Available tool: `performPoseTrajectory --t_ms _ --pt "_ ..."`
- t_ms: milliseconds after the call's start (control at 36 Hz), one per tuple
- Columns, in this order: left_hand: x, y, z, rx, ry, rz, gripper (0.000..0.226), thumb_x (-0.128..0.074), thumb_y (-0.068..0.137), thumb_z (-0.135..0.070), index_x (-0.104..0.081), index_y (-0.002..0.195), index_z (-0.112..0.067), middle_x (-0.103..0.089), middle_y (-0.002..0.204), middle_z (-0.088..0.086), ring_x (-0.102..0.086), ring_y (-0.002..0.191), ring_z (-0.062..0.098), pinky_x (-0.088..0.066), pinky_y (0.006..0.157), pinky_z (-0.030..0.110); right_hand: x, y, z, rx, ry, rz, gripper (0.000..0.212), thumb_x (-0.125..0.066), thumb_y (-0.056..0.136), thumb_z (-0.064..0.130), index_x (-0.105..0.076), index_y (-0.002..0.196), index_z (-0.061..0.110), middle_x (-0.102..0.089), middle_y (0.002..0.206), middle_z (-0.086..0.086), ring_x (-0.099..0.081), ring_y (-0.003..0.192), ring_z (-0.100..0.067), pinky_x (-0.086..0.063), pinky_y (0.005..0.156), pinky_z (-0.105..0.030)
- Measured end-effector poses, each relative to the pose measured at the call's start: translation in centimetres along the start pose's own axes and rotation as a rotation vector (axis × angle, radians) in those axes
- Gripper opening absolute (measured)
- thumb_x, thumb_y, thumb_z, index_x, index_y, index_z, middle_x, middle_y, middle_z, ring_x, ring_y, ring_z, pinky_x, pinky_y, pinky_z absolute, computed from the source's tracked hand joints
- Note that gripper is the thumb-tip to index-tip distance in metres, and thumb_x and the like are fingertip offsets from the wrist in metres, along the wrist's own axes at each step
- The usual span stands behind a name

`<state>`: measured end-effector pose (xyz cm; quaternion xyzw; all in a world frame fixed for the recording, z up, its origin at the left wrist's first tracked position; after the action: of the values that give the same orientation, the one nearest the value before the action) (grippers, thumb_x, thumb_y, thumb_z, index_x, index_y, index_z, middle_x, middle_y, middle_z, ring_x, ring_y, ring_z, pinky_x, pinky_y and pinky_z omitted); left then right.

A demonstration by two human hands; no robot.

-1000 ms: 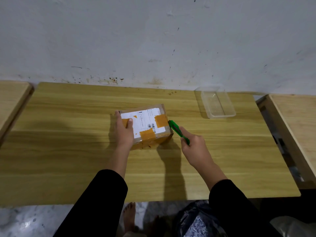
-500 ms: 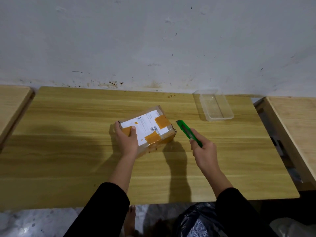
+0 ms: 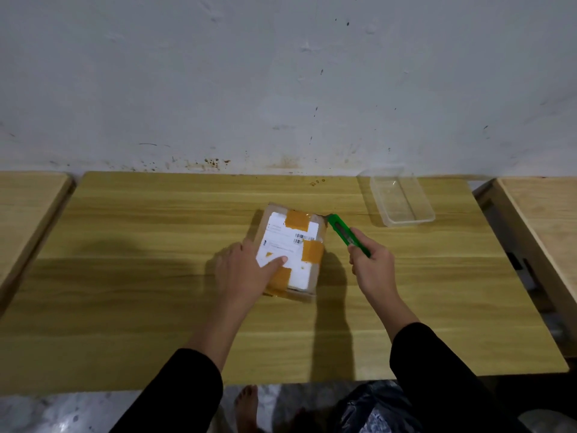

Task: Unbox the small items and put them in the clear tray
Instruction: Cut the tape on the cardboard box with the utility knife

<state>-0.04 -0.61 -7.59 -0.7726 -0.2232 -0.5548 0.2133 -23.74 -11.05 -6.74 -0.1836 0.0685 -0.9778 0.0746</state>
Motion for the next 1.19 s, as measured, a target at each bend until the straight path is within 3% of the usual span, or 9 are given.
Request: performPoseTrajectory --t_ms 111,194,250,306,472,639,833,1000,1194 --pt "-0.3 -0.6 -1.7 -0.133 -0.072 -0.021 0.073 -0.052 0.078 -0.067 -0.041 0.129 -0.017 -0.046 0.128 0.005 -0.044 0.116 0.02 -0.036 0.086 0.029 0.4 0.4 -0.2 0.007 0.006 0.001 0.041 -0.047 0.092 0.004 -0.051 0.131 0.017 -0.052 0.075 0.01 -0.042 0.051 -0.009 -0.036 0.041 -0.011" --pt "-1.8 -0.7 -3.2 -0.327 -0.136 0.136 0.081 -0.045 0.086 -0.061 -0.01 0.149 -0.025 -0.001 0.158 -0.001 0.001 0.145 0.018 -0.019 0.114 0.038 0.5 0.5 -0.2 0.011 0.001 0.013 0.041 -0.047 0.092 0.005 -0.051 0.131 0.017 -0.05 0.072 0.014 -0.043 0.051 -0.008 -0.036 0.041 -0.01" --pt "-3.0 -0.8 -3.4 -0.342 -0.126 0.24 0.077 -0.037 0.089 -0.06 0.0 0.149 -0.03 0.017 0.157 -0.006 0.019 0.143 0.013 -0.011 0.116 0.043 0.3 0.6 -0.4 0.008 0.001 0.023 0.04 -0.048 0.092 0.006 -0.052 0.131 0.016 -0.051 0.076 0.011 -0.045 0.055 -0.004 -0.037 0.044 -0.008" --pt "-3.4 -1.0 -3.5 -0.306 -0.118 0.262 0.076 -0.033 0.091 -0.06 0.003 0.149 -0.029 0.022 0.155 -0.007 0.024 0.141 0.012 -0.013 0.115 0.045 0.1 0.6 -0.6 0.009 0.0 0.033 0.039 -0.049 0.092 0.006 -0.053 0.13 0.016 -0.05 0.077 0.013 -0.045 0.059 0.0 -0.038 0.05 -0.008" --pt "-3.9 -0.9 -4.1 -0.132 -0.18 0.217 0.076 -0.031 0.092 -0.057 0.005 0.149 -0.023 0.022 0.156 -0.001 0.022 0.142 0.019 -0.014 0.115 0.038 -0.1 0.6 -1.3 0.008 0.003 0.044 0.038 -0.05 0.092 0.007 -0.054 0.128 0.017 -0.048 0.074 0.014 -0.043 0.063 0.002 -0.037 0.059 -0.014" --pt "-4.0 -0.8 -4.2 -0.121 -0.219 0.205 0.075 -0.033 0.093 -0.056 0.004 0.149 -0.023 0.023 0.155 -0.001 0.018 0.144 0.019 -0.012 0.115 0.037 -0.4 0.8 -1.6 -0.002 0.028 0.056 0.038 -0.05 0.092 0.008 -0.054 0.129 0.016 -0.049 0.081 0.009 -0.04 0.068 0.004 -0.036 0.065 -0.014" --pt "-3.9 -0.7 -4.3 -0.117 -0.24 0.187 0.075 -0.036 0.093 -0.054 0.001 0.15 -0.023 0.022 0.156 -0.002 0.016 0.144 0.019 -0.011 0.116 0.036 -0.9 0.6 -1.9 -0.065 0.044 0.082 0.037 -0.05 0.092 0.008 -0.056 0.127 0.017 -0.048 0.071 0.015 -0.046 0.057 -0.003 -0.036 0.051 -0.016" --pt "-4.0 -0.7 -4.1 -0.1 -0.23 0.184 0.075 -0.035 0.093 -0.055 0.002 0.15 -0.024 0.022 0.156 -0.002 0.016 0.144 0.02 -0.014 0.115 0.037 -0.1 -0.3 -2.8 -0.189 0.148 0.142 0.036 -0.049 0.091 0.002 -0.058 0.125 0.014 -0.046 0.055 -0.004 -0.036 0.038 -0.007 -0.029 0.034 -0.015" --pt "-4.0 -0.7 -4.2 -0.083 -0.24 0.177 0.075 -0.036 0.092 -0.055 0.001 0.15 -0.024 0.021 0.156 -0.003 0.015 0.144 0.02 -0.016 0.115 0.039 0.5 -1.7 -3.0 -0.239 0.181 0.183 0.037 -0.047 0.091 -0.001 -0.058 0.124 0.011 -0.044 0.057 -0.005 -0.033 0.032 -0.002 -0.027 0.032 -0.013"
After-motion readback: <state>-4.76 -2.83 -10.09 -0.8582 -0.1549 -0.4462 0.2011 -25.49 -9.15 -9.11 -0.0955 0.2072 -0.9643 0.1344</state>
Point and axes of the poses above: each hand's wrist, its own y-axis towards the middle knuckle, its own x-axis out of the back of the hand, z = x × y, the point moved 10 cm from there along y, towards the middle knuckle
